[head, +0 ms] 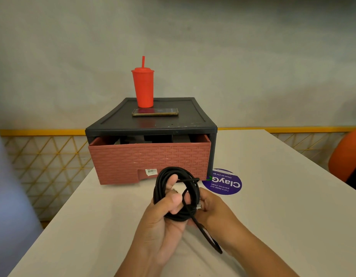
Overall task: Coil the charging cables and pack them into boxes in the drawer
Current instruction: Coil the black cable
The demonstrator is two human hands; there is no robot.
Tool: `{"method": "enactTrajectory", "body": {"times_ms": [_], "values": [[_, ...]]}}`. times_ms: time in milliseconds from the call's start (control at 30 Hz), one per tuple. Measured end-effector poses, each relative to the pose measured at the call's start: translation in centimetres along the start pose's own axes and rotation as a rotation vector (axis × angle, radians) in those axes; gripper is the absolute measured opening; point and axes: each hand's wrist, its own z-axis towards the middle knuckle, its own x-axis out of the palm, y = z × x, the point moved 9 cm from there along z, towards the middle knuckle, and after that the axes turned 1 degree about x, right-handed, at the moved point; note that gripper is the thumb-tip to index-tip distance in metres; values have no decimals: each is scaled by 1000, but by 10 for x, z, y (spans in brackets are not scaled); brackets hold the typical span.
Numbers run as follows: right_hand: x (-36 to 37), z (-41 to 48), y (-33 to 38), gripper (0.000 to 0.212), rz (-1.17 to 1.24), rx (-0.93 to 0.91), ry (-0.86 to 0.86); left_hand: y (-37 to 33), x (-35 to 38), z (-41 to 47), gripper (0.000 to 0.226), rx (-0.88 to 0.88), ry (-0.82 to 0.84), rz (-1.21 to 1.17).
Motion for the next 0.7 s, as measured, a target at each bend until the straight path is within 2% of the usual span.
{"method": "enactTrajectory", "body": {"times_ms": [133,233,333,400,500,600,700], "values": [[2,0,1,26,158,13,10,-2,-4,1,66,-8,-23,47],[5,1,2,36,293,0,6,2,-3,-1,60,-44,-3,-43],[-1,0,3,51,552,-5,-14,10,-3,-2,39,-109,-10,-96],[-2,-2,4,54,678,-19,-14,17,-5,-1,24,-152,-47,-80],[2,-3,5,56,681,-52,-41,26,-5,-3,37,-211,-87,-83],[10,-7,13,62,659,-97,-4,30,-4,-4,40,-219,-127,-64],[9,-12,25,58,507,-147,-12,29,-12,-5,41,-197,-194,39]]}}
